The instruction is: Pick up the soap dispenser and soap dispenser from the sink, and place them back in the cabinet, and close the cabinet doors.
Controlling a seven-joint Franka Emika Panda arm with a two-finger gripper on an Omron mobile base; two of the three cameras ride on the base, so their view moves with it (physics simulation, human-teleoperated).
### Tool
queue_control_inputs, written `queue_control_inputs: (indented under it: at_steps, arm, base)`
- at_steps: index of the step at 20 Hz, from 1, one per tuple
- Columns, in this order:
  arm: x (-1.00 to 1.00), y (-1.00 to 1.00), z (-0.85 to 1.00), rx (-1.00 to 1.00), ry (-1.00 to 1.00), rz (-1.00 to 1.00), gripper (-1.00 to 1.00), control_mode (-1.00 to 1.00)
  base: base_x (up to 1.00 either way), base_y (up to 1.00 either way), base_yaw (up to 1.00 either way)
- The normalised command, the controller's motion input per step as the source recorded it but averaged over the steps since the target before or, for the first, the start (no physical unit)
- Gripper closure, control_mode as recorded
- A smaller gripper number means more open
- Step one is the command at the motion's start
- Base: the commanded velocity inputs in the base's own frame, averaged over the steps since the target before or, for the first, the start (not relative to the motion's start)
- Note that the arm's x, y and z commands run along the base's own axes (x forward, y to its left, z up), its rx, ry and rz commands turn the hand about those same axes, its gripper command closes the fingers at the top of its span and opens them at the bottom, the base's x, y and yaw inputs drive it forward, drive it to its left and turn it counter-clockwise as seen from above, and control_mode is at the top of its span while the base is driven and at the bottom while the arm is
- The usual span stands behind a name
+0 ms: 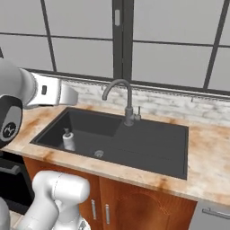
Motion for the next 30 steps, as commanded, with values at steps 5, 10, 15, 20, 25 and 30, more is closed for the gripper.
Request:
queue_control_inputs:
  at_steps: [5, 10, 15, 20, 25, 30]
  arm:
    - [0.00, 0.00, 0.00, 0.00, 0.00, 0.00, -1.00, 1.00]
    - [0.00, 0.00, 0.00, 0.00, 0.00, 0.00, -1.00, 1.00]
    - [0.00, 0.00, 0.00, 0.00, 0.00, 0.00, -1.00, 1.00]
    - [0.00, 0.00, 0.00, 0.00, 0.00, 0.00, -1.00, 1.00]
    - [0.00, 0.00, 0.00, 0.00, 0.00, 0.00, -1.00, 1.00]
    - [0.00, 0.00, 0.00, 0.00, 0.00, 0.00, -1.00, 1.00]
  base:
    - [0.44, 0.57, -0.13]
    - [0.23, 0.60, -0.11]
    - [0.25, 0.21, -0.06]
    - [0.39, 0.08, -0.10]
    - [0.40, 0.01, -0.12]
    - [0.09, 0.00, -0.09]
